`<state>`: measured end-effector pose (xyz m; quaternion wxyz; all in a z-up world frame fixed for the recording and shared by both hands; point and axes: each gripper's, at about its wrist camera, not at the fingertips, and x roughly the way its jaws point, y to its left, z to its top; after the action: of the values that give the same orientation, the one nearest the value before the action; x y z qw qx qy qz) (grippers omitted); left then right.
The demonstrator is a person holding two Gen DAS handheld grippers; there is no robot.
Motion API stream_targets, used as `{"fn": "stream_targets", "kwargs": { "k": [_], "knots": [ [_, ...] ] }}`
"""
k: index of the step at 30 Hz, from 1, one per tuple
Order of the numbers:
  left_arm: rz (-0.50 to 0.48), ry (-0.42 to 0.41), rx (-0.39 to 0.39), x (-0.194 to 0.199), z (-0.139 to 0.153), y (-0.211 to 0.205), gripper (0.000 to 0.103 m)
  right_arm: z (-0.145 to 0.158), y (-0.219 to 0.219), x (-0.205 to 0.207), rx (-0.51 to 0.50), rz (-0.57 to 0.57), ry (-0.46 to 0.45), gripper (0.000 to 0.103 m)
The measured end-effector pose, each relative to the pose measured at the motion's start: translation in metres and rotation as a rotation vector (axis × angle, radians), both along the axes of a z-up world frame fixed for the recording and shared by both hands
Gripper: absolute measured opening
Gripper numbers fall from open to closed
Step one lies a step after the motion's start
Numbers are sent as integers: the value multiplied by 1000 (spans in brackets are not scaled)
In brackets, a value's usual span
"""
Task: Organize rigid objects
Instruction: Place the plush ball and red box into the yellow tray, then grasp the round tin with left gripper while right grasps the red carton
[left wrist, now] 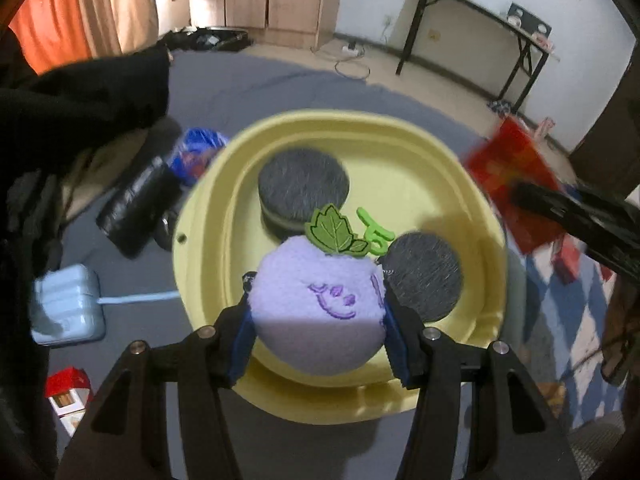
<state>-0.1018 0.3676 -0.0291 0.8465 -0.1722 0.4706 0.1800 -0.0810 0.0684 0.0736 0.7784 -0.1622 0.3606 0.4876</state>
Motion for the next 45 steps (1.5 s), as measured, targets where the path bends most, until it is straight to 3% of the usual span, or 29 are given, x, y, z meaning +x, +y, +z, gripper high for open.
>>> {"fn": "stream_targets", "kwargs": {
  "k": [4,8,10,13,14,15,16,17,19,20,22,25,28,32,34,36,39,42,45],
  "knots": [
    [9,27,-11,0,-19,5,57,-24,54,3,-94,14,3,20],
    [-17,33,-30,-2,-40,9,57,-43,79,10,-172,0,-3,21],
    [-24,0,-21,-3,-41,9,58,-53,86,21,-192,-30,-21,21],
    [-19,-51,-37,-7,-40,8,67,-62,90,24,-177,-44,-6,23],
    [-19,-64,-36,-7,-39,6,79,-68,93,21,-175,-49,2,41],
    [-7,-83,-27,-11,-36,3,81,-70,90,21,-173,-61,10,56],
    [3,-110,-13,-15,-32,1,91,-68,85,19,-147,-74,23,66],
    [23,-154,1,-24,-23,-2,103,-65,77,15,-108,-74,33,76],
    [60,-213,3,-35,-10,-4,103,-46,51,7,-19,-141,8,95],
    [67,-226,-5,-37,-3,-5,103,-38,39,5,14,-167,-3,98],
    [41,-240,-17,-31,16,-12,103,-9,-11,1,120,-247,-37,102],
    [-74,-269,-12,-3,46,-45,103,22,-91,10,191,-350,-70,103],
    [-198,-281,11,46,71,-95,103,31,-174,25,120,-444,-156,103],
    [-311,-226,57,111,70,-155,103,16,-272,53,-8,-566,-222,103],
    [-327,-164,89,138,59,-176,103,0,-303,66,-16,-595,-215,103],
    [-365,-155,93,161,52,-194,103,-13,-330,78,-3,-614,-184,103],
    [-394,-131,133,184,41,-215,103,-28,-351,88,37,-634,-153,103],
    [-422,-115,113,194,29,-224,103,-36,-366,99,57,-621,-153,103],
    [-454,-94,135,208,19,-234,103,-54,-349,111,19,-579,-177,102]
  ]
}}
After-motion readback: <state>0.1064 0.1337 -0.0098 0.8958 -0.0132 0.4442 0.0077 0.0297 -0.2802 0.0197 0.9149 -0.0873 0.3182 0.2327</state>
